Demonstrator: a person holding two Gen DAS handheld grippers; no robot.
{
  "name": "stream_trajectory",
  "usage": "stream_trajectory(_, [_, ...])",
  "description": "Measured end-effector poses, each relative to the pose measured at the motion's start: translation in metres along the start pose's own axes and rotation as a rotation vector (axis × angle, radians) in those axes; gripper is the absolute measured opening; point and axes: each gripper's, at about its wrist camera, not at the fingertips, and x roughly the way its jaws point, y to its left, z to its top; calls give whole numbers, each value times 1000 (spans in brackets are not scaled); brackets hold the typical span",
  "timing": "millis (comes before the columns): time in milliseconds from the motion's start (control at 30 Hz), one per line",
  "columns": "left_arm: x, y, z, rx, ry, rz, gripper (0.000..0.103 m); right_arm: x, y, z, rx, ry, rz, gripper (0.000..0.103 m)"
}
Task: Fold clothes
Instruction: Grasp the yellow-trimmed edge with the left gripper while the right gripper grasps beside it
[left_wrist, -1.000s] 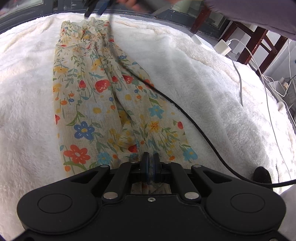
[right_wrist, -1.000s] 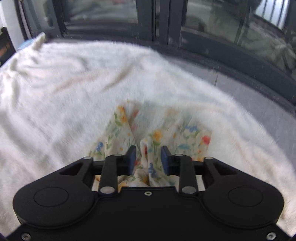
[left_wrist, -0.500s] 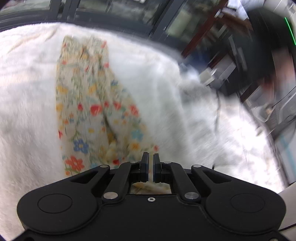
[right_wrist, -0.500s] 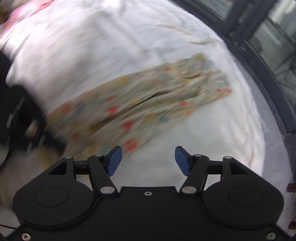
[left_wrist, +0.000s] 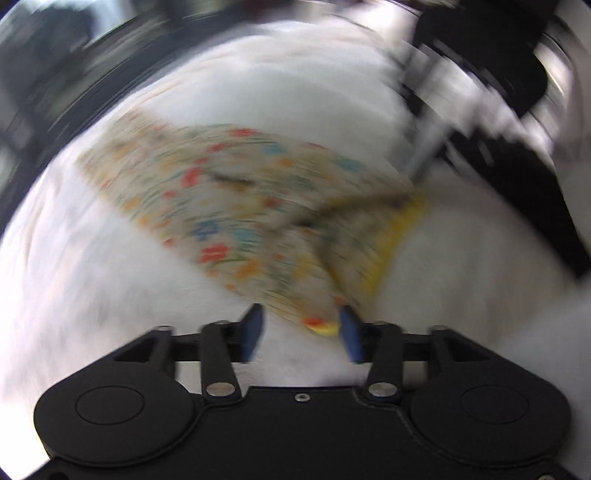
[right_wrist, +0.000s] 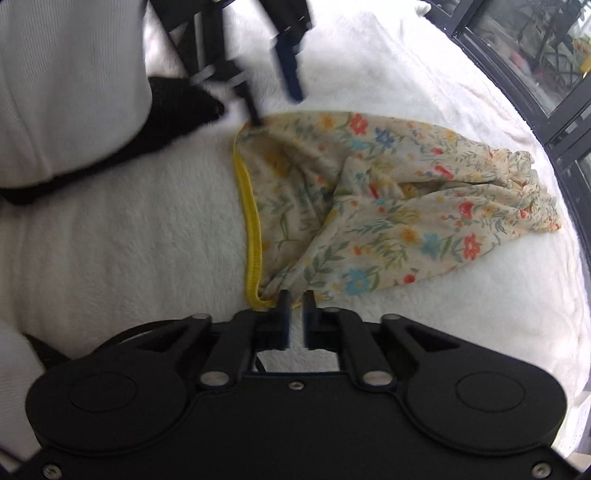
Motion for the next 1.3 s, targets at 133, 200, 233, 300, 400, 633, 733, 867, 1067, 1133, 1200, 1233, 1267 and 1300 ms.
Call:
stream_trajectory(133, [0,-9,0,111,-10,-14,63,-4,6,0,-45,7,15,47])
stream_trajectory(200, [4,-10,3,146,-29,-5,63,0,18,1,-103,-14,-16,54])
stream_trajectory(233, [7,-13,3,170,-30,-5,63,2,23,1,-121,-25,-37,54])
stream_trajectory(300, [14,-19,5,243,-22,-10,63,9,30,-1,-154,-40,-73,54])
stream_trajectory(400, [23,-22,4,323,-7,-19,62,16,29,-3,-166,-40,-98,51])
stream_trajectory(633, [28,-2,10,260,-36,-32,16,11,10,4,-91,-44,-69,11])
stream_trajectory(733, [23,2,13,244,-59,-49,7,5,-1,9,-56,-57,-68,9])
stream_trajectory(867, [20,2,11,231,-60,-61,6,0,-14,13,-28,-44,-21,7])
stream_trajectory(1067, [14,0,8,191,-70,-73,5,-1,-3,12,-52,-27,19,7])
stream_trajectory(1133, [9,0,8,176,-72,-90,5,-3,-1,14,-46,-24,46,7])
stream_trajectory(1200, [5,1,8,161,-64,-117,5,-6,0,15,-37,-22,73,7])
stream_trajectory(1233, [3,2,7,154,-62,-123,5,-7,0,16,-37,-22,81,7])
stream_trajectory(1267, [1,5,7,145,-62,-126,5,-8,0,17,-38,-21,92,7])
stream_trajectory(1300, [-1,7,7,138,-63,-126,5,-10,-1,17,-39,-21,100,7])
